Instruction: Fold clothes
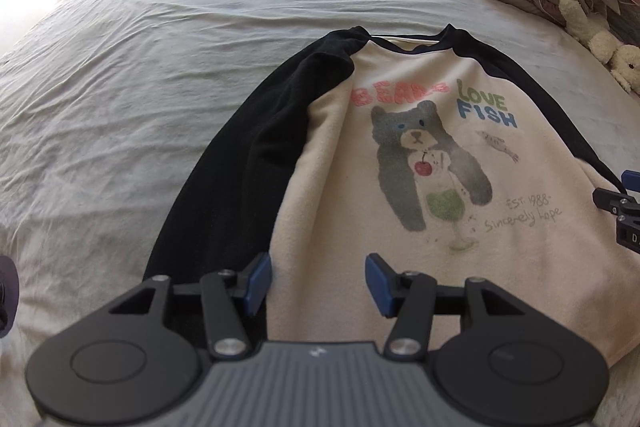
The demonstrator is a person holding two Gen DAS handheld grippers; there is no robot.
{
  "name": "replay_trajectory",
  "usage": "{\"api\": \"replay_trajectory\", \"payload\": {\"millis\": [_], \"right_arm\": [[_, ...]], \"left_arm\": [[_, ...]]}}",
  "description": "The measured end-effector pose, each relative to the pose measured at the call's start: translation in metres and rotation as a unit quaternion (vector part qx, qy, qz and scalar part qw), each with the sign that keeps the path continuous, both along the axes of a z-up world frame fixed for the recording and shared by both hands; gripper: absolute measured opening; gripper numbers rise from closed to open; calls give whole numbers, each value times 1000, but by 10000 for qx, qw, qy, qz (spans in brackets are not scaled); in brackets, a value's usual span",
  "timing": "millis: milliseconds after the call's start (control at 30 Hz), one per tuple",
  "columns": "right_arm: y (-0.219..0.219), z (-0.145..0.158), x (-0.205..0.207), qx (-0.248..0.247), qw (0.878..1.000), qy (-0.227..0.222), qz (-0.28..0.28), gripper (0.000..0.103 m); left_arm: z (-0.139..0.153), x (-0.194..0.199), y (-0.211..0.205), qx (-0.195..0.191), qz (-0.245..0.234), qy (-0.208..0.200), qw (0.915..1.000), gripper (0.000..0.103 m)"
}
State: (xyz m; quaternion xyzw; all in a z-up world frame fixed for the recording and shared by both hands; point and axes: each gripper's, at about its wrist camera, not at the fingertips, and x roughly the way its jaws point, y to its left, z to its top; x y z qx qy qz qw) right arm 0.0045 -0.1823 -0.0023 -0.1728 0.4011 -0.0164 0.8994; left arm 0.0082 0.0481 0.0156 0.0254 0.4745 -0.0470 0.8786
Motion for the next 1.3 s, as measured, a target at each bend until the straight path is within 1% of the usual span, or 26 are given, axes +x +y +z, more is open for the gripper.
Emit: {"api": "replay_trajectory", "payload": {"millis": [200, 433, 533, 733, 800, 1067, 1133, 1200, 1300], "right_arm": [[-7, -4, -13, 48, 9999, 117, 2, 47], [-14, -6, -31, 18, 9990, 309, 320, 47], [-22, -4, -36, 122, 9985, 380, 368, 47], [-41, 5, -40, 408, 9976, 424, 356, 47], [-50, 9, -39, 578, 9970, 425, 301, 47], [-84, 19, -34, 824, 9960, 351, -47, 47], [-92, 18, -32, 924, 9950, 359, -139, 47], [-98, 16, -30, 1003, 9940, 376, -217, 47], [-107, 13, -26, 1103, 9925, 380, -355, 46]], "left_arm": [[-2, -19, 4, 100, -175, 91, 9998, 53], [3, -43, 9, 248, -611, 147, 9977, 55], [7, -49, 15, 250, -694, 174, 9971, 55], [14, -50, 39, 65, -554, 307, 9980, 55], [14, -50, 47, 24, -468, 364, 9982, 55], [10, -47, 69, -159, -221, 521, 9983, 55], [9, -47, 72, -135, -160, 533, 9984, 53], [8, -48, 75, -97, -93, 539, 9985, 48], [5, -48, 79, -97, -68, 603, 9981, 44]]}}
